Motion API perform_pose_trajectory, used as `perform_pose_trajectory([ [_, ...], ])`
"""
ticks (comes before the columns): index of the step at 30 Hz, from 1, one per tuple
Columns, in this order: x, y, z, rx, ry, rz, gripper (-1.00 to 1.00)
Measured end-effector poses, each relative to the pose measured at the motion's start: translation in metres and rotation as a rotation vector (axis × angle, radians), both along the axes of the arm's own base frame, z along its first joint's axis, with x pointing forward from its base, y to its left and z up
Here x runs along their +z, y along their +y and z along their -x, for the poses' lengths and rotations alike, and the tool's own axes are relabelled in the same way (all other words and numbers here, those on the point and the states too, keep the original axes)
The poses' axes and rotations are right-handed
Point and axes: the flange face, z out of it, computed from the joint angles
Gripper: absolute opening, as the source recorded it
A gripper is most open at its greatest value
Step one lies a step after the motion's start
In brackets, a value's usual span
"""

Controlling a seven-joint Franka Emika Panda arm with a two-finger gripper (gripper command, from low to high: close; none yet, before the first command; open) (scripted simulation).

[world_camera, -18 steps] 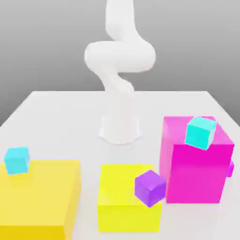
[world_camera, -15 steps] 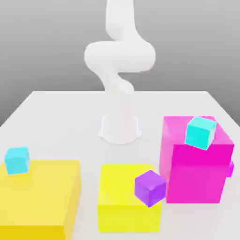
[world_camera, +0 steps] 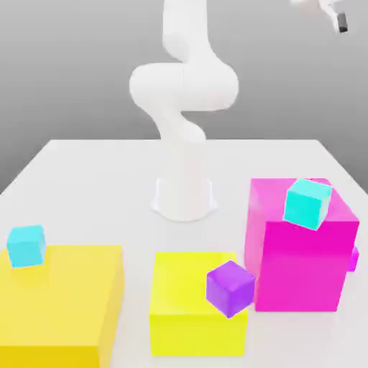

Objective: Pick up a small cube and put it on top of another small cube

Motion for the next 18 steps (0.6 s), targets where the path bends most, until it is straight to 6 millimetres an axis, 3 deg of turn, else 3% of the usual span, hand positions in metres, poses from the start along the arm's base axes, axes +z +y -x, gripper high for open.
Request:
perform_pose_trajectory([
  [9,-0.110,0.066,0.018,-0.263,0.198,-0.120,0.00],
  [18,-0.233,0.097,0.046,-0.601,0.391,-0.183,0.00],
])
